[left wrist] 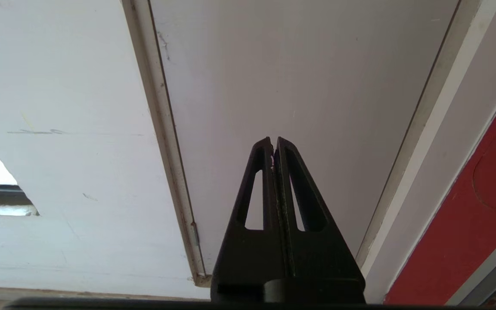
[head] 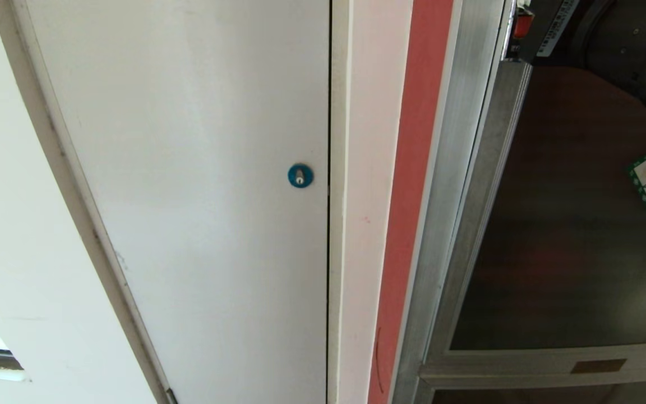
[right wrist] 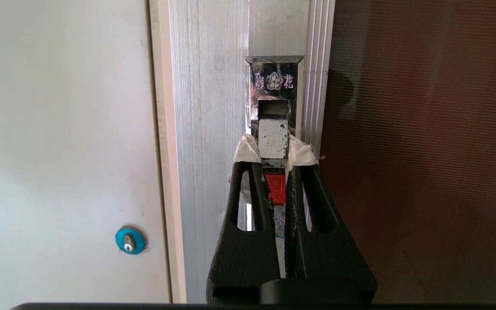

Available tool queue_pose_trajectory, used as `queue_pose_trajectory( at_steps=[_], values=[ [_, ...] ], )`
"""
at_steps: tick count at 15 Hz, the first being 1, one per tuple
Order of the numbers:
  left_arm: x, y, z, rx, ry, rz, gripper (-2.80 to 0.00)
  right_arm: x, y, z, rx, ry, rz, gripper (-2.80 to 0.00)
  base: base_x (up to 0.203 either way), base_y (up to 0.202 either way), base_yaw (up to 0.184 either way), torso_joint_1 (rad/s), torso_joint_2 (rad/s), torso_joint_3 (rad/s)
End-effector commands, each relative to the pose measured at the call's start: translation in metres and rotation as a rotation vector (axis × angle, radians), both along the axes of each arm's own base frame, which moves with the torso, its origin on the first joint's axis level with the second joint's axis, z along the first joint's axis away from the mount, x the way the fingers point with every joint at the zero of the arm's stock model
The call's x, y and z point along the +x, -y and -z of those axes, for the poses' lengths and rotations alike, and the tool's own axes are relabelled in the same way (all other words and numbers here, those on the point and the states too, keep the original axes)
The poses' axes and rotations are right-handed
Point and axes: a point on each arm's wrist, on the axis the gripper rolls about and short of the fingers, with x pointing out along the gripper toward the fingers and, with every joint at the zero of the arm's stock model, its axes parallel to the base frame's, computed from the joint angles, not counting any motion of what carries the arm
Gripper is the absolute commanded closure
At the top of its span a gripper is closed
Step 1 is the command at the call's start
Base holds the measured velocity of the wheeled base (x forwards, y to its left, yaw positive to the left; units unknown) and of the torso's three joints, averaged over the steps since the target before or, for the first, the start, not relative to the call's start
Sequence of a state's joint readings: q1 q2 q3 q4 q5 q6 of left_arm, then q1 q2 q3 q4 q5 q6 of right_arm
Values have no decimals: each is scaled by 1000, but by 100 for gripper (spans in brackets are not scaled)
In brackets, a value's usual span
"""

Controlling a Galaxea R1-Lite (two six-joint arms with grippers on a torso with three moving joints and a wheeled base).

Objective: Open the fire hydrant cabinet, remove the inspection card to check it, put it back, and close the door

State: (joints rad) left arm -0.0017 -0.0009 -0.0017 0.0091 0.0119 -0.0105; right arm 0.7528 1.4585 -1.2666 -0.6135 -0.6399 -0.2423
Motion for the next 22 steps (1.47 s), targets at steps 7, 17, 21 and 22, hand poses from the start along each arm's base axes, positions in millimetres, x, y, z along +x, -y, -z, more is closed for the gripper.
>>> queue_pose_trajectory(
  at_steps=[7,17,21,22],
  values=[
    [0,0,0,0,-1,-1,0,-11,9,-6,18,20,0,0,0,0,0,0,0,0],
    [0,0,0,0,-1,-2,0,-30,25,-11,19,41,-1,0,0,0,0,0,0,0],
    [0,0,0,0,-1,-1,0,-34,29,-11,14,44,1,0,0,0,0,0,0,0],
    [0,0,0,0,-1,-2,0,-33,28,-9,1,39,3,0,0,0,0,0,0,0]
  ],
)
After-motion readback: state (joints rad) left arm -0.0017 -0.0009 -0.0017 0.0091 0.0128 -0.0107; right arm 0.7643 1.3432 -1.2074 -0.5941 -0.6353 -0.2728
